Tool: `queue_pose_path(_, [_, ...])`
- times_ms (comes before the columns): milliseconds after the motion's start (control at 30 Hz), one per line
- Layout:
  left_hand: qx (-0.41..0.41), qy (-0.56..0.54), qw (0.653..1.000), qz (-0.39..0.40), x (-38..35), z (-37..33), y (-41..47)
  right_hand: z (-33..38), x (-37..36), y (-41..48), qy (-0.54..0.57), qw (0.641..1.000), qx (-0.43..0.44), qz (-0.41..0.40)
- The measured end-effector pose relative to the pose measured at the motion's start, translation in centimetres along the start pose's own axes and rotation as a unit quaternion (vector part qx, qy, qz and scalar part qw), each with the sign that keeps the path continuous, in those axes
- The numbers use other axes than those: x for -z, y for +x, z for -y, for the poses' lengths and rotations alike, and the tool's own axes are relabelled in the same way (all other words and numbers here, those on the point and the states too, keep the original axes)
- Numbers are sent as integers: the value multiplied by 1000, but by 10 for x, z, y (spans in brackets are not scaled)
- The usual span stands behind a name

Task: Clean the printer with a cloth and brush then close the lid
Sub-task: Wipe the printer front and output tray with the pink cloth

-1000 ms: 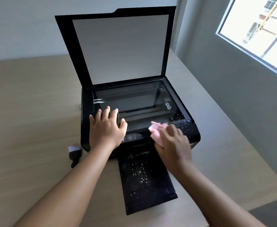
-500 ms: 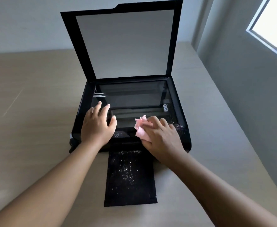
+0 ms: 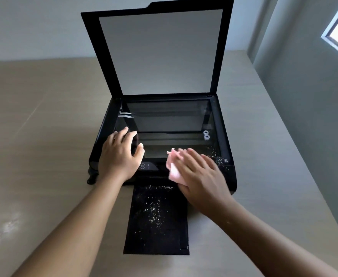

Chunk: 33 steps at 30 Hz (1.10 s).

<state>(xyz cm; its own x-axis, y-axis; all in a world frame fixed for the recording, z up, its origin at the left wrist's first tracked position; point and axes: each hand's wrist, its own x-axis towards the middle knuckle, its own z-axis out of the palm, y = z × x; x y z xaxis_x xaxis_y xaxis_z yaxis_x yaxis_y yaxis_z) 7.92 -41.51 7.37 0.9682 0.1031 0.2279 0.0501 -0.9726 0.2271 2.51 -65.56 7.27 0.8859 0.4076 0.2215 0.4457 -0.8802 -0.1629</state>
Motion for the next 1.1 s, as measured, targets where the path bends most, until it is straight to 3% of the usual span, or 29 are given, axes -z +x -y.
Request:
queue_pose_path(67, [2,-6,1000,-6,-1,0,-1,-2,3,-2,-10,997,-70,-20])
queue_pose_path(133, [3,-12,1000,-11,-1,-1,0,15,0,10,-3,995,-89,-34])
queue_pose_path(233, [4,-17,1000,-9,-2,-1,2,54,-12,25,49,998,-16,-23])
queue_pose_path(367, [8,-12,1000,-9,-2,0,-1,30,-11,-1,-22,998,62,-9])
queue_pose_path(500, [-9,-12,1000,-22,-3,1,1,38,-11,-8,0,999,-47,-25])
queue_pose_path(633, [-15,-24,999,-30,-3,2,-1,77,-23,0,16,1000,-19,-13])
queue_pose_path(733, [-13,-28,999,-20,-2,1,-1,59,-17,-11,-14,999,-29,-19])
queue_pose_path(833, [-16,-30,999,-22,-2,-1,-1,59,-14,-5,28,997,-73,-27])
queue_pose_path(900, [-17,-30,999,-24,-1,1,0,62,-13,0,42,997,-63,-11])
queue_pose_path(1000, [-21,-32,999,-29,-2,3,-1,39,-8,-13,-22,999,-21,23])
queue_pose_path(1100, [-29,-29,999,-30,-2,4,-2,21,2,-23,-57,991,-117,-8])
